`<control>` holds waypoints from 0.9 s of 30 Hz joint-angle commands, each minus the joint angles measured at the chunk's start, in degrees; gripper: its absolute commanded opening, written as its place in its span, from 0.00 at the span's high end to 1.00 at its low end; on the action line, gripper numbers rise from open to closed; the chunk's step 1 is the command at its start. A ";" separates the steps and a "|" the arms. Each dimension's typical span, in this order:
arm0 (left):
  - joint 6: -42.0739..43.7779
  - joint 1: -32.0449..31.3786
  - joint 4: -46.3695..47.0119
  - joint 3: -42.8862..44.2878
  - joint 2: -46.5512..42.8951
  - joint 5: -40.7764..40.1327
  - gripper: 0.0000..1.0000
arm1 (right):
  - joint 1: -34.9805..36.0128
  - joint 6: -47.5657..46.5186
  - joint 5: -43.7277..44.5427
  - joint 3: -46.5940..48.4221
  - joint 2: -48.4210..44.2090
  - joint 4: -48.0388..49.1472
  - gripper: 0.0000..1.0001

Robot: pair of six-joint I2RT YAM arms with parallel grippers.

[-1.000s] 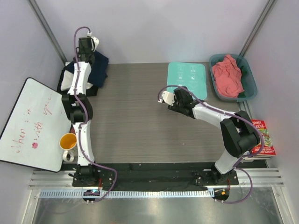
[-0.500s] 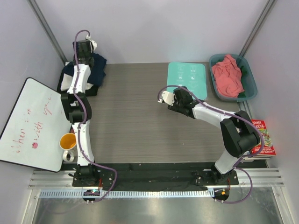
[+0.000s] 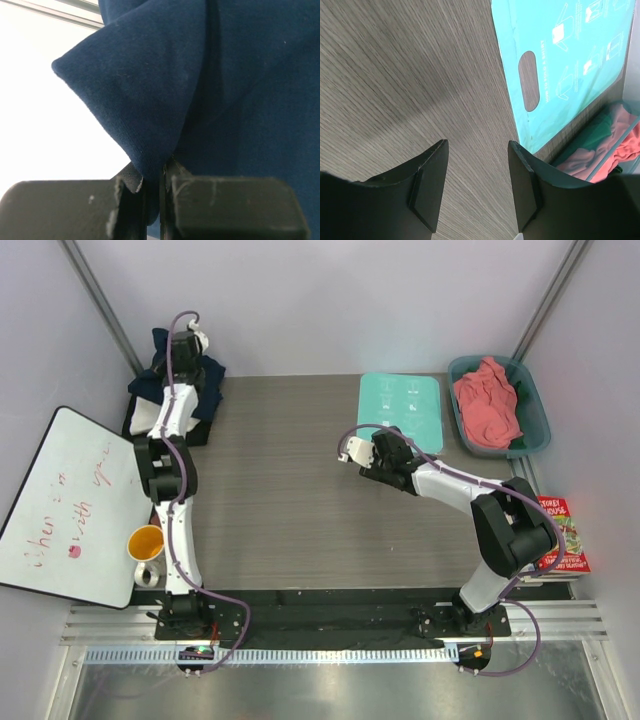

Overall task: Fold and stack the t-shirts
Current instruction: Put the neatly folded tshirt into the corner of the board with the left arm

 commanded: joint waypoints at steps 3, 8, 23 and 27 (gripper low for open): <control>6.91 1.32 12.68 -1.52 1.73 -4.77 1.00 | 0.29 0.08 0.45 0.05 -2.85 1.59 0.43; 7.17 1.85 13.84 -1.08 3.58 -5.04 1.00 | 0.29 0.16 0.45 0.14 -2.76 1.68 0.44; 8.05 4.75 16.29 0.85 9.82 -6.88 0.61 | 0.29 0.43 0.63 0.22 -2.76 1.50 0.43; 9.02 5.63 19.97 1.20 11.40 -8.55 0.05 | 0.47 0.52 0.54 -0.04 -2.58 1.33 0.44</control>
